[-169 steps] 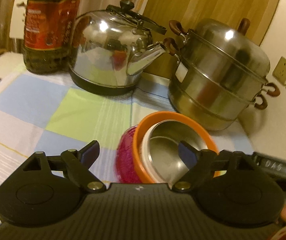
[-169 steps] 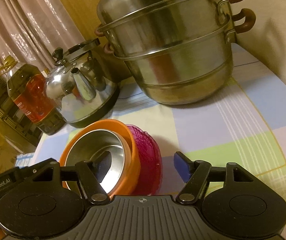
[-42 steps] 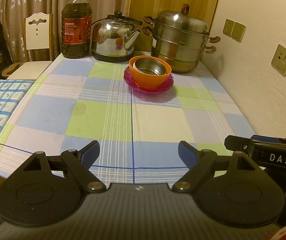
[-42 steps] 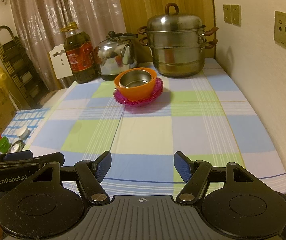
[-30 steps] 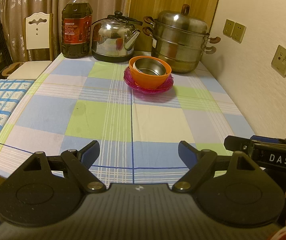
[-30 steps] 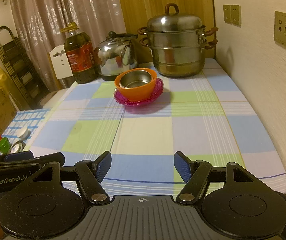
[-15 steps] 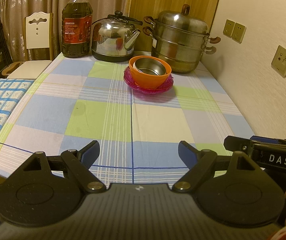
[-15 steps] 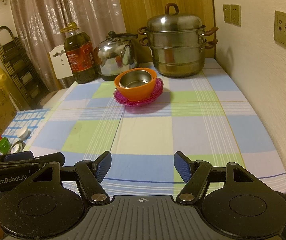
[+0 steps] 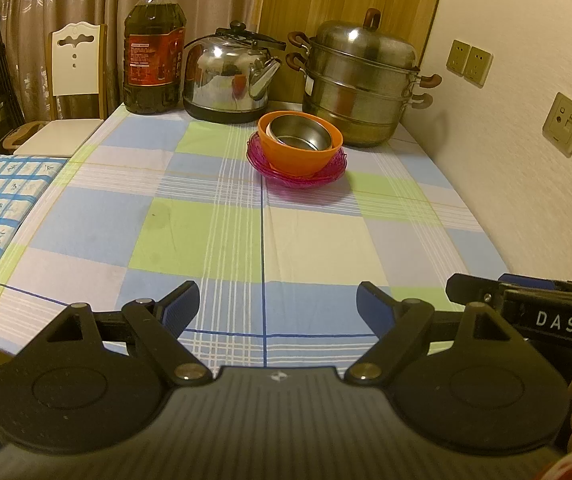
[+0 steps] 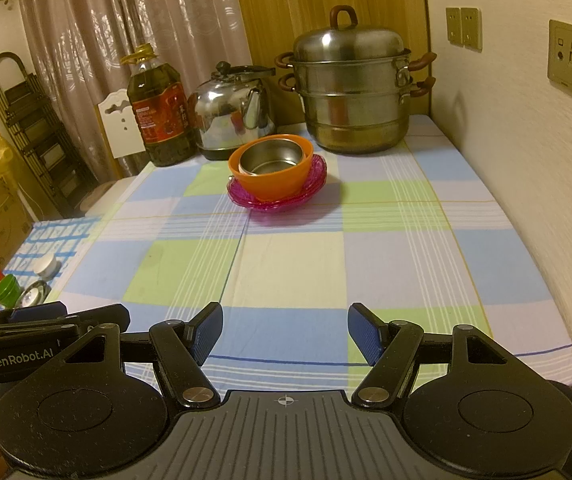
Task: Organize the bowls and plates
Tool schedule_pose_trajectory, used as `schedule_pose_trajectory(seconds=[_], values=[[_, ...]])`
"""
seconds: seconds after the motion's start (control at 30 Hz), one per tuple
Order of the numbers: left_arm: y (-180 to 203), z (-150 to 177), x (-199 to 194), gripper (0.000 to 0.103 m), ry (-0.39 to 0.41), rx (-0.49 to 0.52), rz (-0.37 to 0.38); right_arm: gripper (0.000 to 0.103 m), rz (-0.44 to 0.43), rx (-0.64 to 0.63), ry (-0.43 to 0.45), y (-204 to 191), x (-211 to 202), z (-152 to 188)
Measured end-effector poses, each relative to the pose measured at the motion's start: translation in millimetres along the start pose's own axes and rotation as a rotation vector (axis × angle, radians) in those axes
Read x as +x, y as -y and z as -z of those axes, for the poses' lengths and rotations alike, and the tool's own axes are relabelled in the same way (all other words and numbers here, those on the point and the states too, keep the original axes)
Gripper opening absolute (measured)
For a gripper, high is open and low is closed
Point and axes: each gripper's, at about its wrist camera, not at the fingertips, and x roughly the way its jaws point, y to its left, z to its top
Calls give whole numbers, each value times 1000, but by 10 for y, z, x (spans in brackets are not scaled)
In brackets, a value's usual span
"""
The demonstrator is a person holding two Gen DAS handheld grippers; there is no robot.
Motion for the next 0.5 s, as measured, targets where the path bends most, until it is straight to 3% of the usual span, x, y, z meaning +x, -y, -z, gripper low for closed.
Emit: schedule_pose_trajectory(seconds=[0.5], values=[[38, 31, -28, 84, 16, -15, -3, 69, 0, 1, -1, -11, 4, 19]])
